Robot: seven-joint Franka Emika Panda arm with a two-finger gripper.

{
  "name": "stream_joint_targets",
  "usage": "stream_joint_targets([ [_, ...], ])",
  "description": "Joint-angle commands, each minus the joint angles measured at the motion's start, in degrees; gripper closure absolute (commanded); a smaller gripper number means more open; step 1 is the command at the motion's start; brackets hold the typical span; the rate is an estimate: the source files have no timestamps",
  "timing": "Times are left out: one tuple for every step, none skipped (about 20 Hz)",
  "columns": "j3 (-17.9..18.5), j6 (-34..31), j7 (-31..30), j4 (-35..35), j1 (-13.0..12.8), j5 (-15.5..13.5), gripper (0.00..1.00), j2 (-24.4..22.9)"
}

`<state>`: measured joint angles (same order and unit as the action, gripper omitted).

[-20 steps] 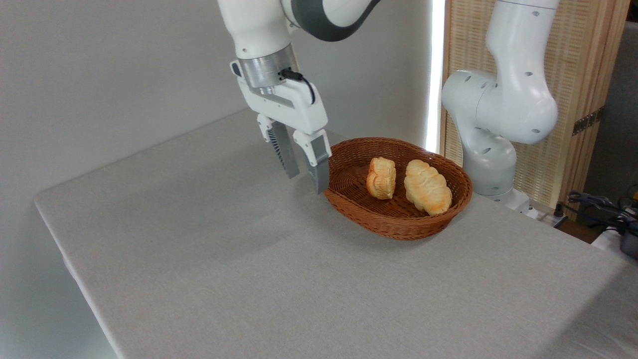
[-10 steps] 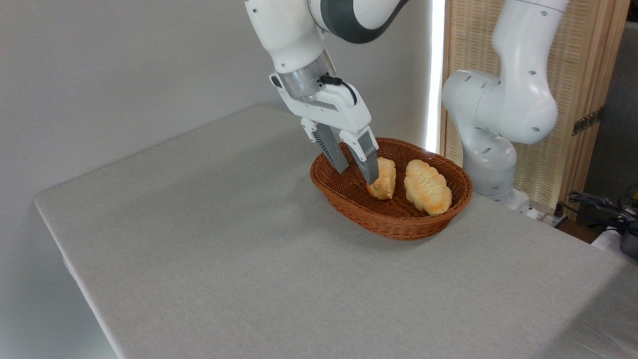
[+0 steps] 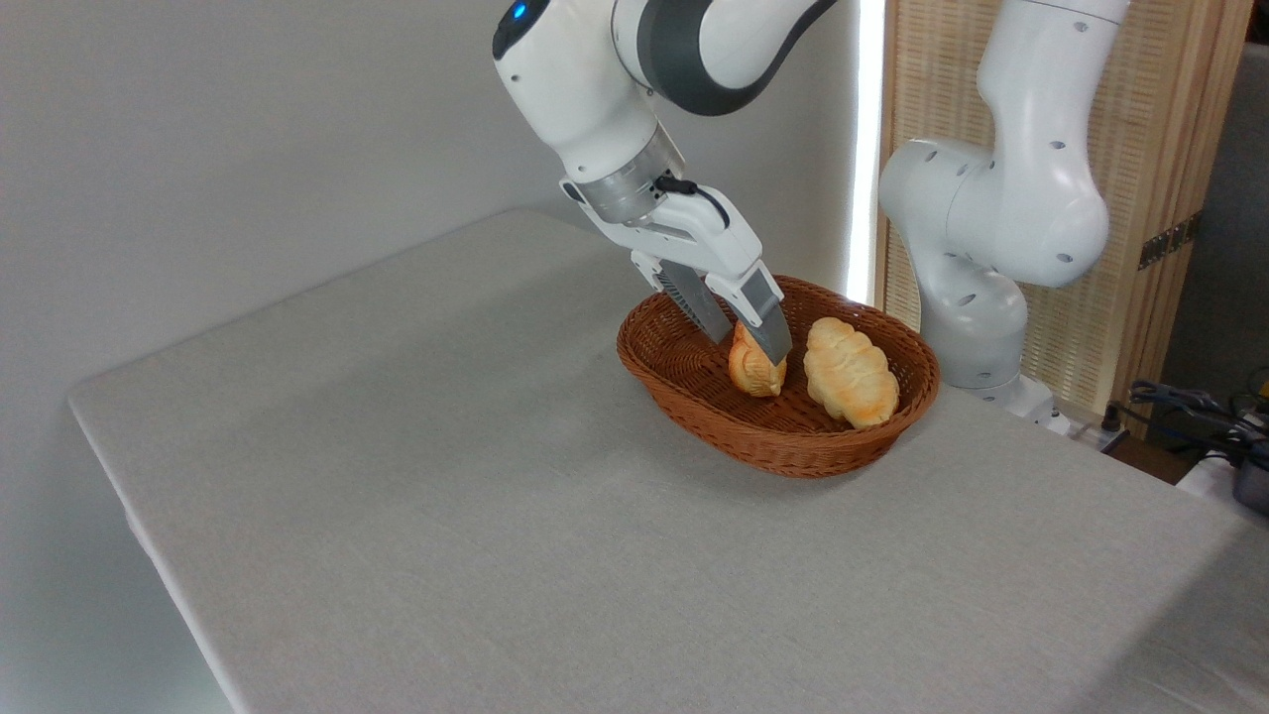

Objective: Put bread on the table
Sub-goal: 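Close the gripper on the small round bread roll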

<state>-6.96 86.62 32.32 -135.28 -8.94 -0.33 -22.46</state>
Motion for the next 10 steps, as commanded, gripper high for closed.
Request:
stream_joint_targets([
  [0.29,-1.54,0.91,0.28,-0.46,-0.90,0.00,2.86],
  [0.37,-1.54,0.91,0.28,-0.46,-0.90,0.00,3.65],
  [0.29,-1.45,0.99,0.28,-0.55,-0.90,0.00,4.35],
  [0.29,-0.84,0.99,0.37,-0.81,-0.90,0.00,4.97],
  [0.29,-0.40,0.99,0.37,-1.68,-0.98,0.03,5.41],
  [0.29,-0.22,0.99,0.37,-1.78,-1.07,0.16,5.59],
  [0.29,0.04,0.99,0.37,-1.78,-1.16,0.27,5.68],
  [0.29,0.39,0.99,0.37,-1.78,-1.25,0.45,6.11],
  [0.29,0.57,0.99,0.37,-1.95,-1.34,0.55,6.29],
  [0.29,0.74,0.99,0.37,-1.96,-1.34,0.57,6.38],
])
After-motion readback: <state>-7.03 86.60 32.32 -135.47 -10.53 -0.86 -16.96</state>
